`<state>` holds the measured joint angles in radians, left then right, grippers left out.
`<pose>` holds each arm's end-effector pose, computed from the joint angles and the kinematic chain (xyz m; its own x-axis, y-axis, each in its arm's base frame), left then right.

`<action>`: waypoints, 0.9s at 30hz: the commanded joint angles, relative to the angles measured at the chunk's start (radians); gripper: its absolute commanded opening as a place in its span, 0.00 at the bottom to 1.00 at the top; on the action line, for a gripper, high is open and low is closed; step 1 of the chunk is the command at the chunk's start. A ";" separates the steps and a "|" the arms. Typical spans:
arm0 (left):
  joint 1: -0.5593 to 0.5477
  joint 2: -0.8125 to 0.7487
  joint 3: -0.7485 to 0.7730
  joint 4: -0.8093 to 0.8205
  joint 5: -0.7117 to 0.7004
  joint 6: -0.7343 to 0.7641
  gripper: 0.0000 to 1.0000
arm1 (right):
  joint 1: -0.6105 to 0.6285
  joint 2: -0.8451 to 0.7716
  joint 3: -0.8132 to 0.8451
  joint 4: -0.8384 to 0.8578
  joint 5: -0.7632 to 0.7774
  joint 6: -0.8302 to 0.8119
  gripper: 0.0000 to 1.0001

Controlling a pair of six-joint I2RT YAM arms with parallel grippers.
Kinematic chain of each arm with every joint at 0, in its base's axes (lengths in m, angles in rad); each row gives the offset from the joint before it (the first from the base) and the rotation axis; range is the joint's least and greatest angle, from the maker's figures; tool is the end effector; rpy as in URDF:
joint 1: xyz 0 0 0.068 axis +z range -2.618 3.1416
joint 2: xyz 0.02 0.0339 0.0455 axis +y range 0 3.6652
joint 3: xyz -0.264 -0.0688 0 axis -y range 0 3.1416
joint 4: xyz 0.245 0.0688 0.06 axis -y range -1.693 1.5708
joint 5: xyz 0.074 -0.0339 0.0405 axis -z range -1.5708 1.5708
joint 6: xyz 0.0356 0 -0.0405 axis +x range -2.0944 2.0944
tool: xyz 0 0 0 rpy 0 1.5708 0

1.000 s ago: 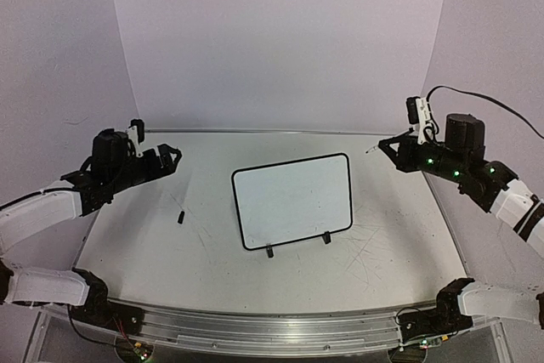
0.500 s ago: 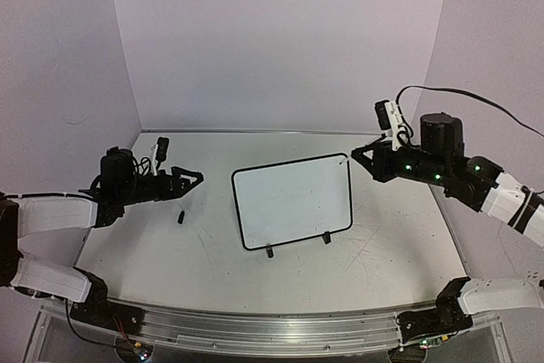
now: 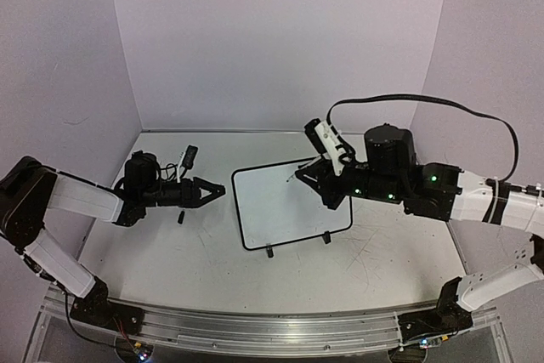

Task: Write a sentence on the whiteboard
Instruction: Hold the whiteboard at the center of the board.

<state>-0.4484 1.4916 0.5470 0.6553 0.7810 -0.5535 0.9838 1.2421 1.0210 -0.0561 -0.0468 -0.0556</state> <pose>0.2473 -0.1468 0.1850 -0.7002 -0.0774 -0.7098 0.6440 0.3606 -0.6747 0.1605 0.2443 0.3382 -0.1037 -0.2562 -0.9610 -0.8637 0.5023 -0.0407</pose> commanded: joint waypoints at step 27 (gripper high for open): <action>-0.099 0.232 0.182 0.142 0.164 0.081 0.23 | 0.092 0.361 0.147 0.352 0.047 -0.179 0.00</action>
<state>-0.5507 1.7036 0.6884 0.7556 0.9145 -0.5063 1.0637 1.5779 1.1090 0.2469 -0.0154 -0.2386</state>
